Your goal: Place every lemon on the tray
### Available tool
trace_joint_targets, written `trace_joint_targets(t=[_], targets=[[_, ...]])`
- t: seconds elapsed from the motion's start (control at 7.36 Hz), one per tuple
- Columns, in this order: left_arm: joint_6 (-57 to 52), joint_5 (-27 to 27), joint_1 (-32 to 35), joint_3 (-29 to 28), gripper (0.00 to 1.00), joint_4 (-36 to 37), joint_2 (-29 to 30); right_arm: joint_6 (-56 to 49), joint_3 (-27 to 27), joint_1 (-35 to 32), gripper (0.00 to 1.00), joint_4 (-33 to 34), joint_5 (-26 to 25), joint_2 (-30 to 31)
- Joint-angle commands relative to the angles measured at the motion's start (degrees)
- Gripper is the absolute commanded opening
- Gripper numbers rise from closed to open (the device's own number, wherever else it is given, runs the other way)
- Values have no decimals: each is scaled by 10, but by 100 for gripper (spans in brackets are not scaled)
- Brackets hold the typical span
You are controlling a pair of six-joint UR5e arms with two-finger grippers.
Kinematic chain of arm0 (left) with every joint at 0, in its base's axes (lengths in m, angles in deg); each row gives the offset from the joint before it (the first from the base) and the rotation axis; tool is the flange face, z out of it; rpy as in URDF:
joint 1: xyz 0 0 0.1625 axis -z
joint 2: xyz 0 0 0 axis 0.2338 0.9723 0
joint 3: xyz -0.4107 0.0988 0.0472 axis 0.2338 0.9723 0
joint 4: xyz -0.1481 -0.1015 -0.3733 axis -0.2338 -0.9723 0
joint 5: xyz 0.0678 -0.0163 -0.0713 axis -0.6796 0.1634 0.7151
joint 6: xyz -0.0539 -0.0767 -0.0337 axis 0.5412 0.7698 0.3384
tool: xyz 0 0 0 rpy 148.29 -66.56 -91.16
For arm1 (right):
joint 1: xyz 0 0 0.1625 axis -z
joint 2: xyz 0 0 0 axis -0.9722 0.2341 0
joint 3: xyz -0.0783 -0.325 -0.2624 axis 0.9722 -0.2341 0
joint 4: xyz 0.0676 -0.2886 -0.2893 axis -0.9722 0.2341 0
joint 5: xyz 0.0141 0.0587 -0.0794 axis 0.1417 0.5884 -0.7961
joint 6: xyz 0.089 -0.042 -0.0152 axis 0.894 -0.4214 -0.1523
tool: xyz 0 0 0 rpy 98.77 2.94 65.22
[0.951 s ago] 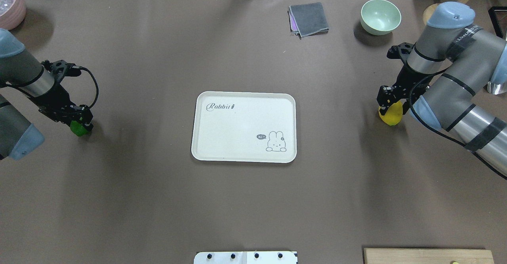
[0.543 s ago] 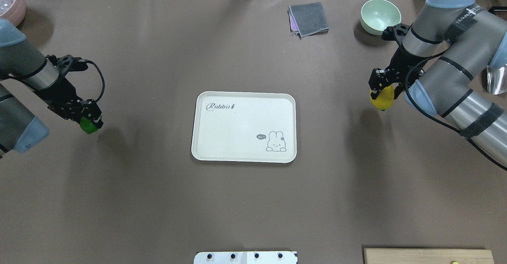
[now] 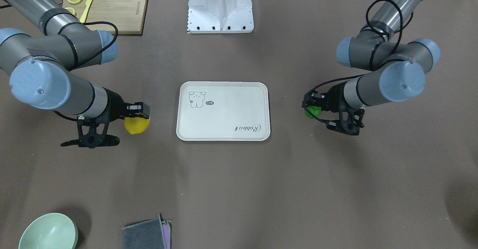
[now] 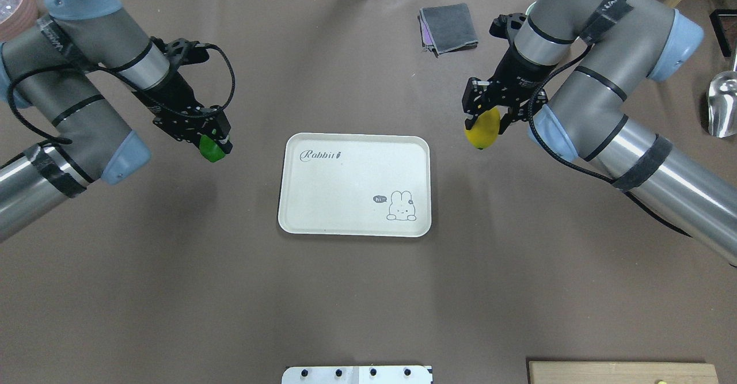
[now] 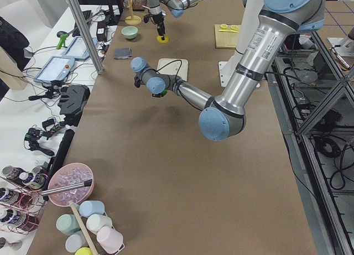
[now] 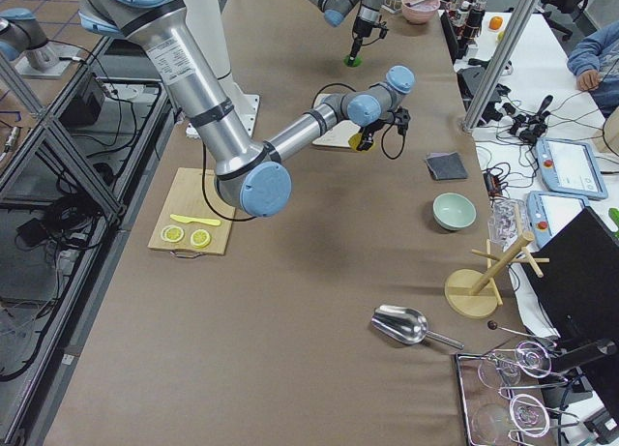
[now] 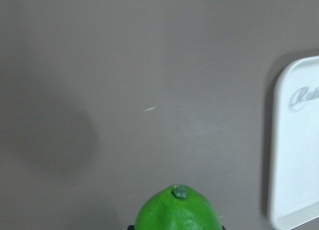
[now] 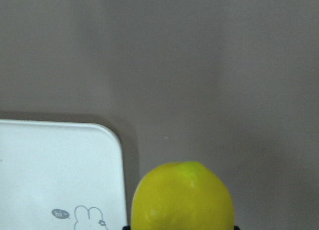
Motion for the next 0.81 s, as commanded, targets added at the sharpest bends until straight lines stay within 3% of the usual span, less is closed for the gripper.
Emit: trace_joint_targets(t=[0.0, 0.27, 0.54, 0.68], targets=[[81, -53, -58, -26, 0, -7, 69, 6, -36, 45, 24, -62, 2, -36], [96, -61, -83, -87, 0, -7, 130, 6, -80, 71, 25, -95, 1, -61], [96, -99, -103, -110, 0, -27, 143, 7, -97, 88, 26, -105, -4, -65], [97, -111, -105, -116, 6, -32, 143, 6, -104, 90, 28, -105, -4, -65]])
